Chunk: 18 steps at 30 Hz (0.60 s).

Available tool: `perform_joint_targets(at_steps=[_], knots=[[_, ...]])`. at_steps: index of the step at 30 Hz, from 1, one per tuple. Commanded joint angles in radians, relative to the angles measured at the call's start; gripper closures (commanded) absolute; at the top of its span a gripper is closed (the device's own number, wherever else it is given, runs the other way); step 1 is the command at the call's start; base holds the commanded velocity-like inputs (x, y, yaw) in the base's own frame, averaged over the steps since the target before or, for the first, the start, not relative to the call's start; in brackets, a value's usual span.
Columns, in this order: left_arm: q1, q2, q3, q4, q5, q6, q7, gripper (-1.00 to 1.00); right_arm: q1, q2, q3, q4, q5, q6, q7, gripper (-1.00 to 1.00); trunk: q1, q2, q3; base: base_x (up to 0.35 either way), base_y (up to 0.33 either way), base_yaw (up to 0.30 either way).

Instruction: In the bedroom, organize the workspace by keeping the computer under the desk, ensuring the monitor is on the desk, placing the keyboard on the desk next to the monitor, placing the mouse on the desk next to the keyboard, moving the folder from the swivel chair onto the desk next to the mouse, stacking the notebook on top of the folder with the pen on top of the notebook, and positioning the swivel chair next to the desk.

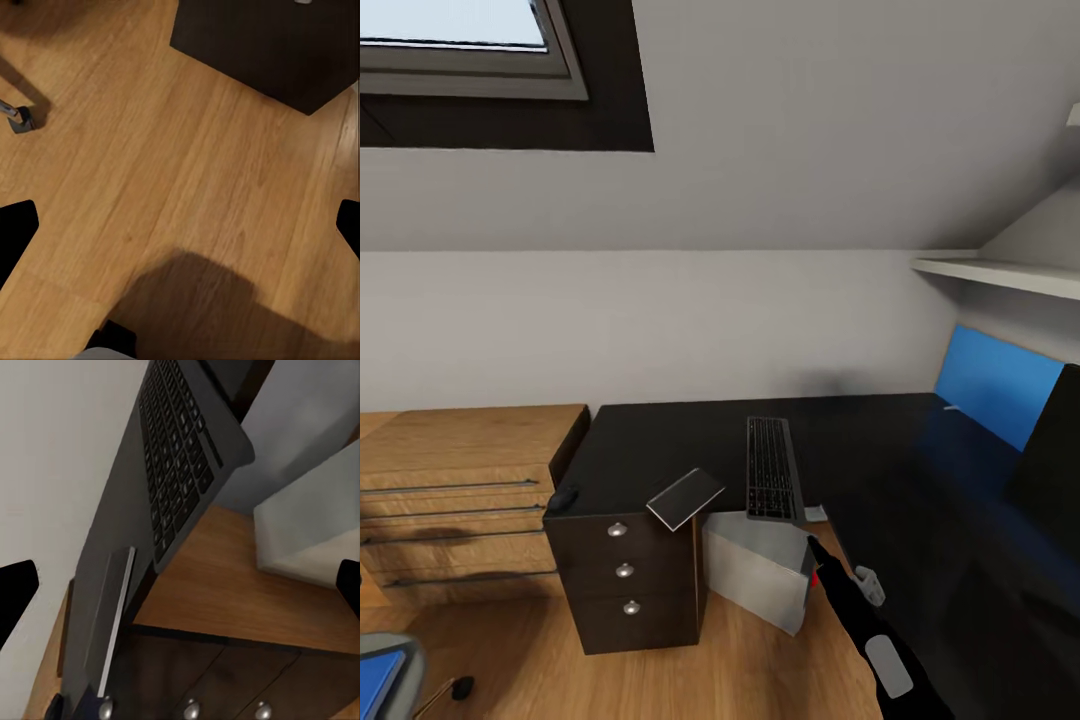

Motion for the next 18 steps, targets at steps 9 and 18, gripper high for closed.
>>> perform_joint_targets(at_steps=[9,18], knots=[[-0.001,0.001,0.0,-0.277,-0.062,0.18,0.037,-1.0,-0.001,0.001,-0.005,-0.001,-0.002,0.006,0.01,-1.0,0.035,-0.064,-0.029,0.0,0.0,0.0],[0.0,-0.04,-0.003,-0.579,-0.16,0.494,0.205,-1.0,-0.001,0.0,-0.004,-0.001,0.002,0.005,0.01,-1.0,0.069,-0.127,-0.058,0.0,0.0,0.0]])
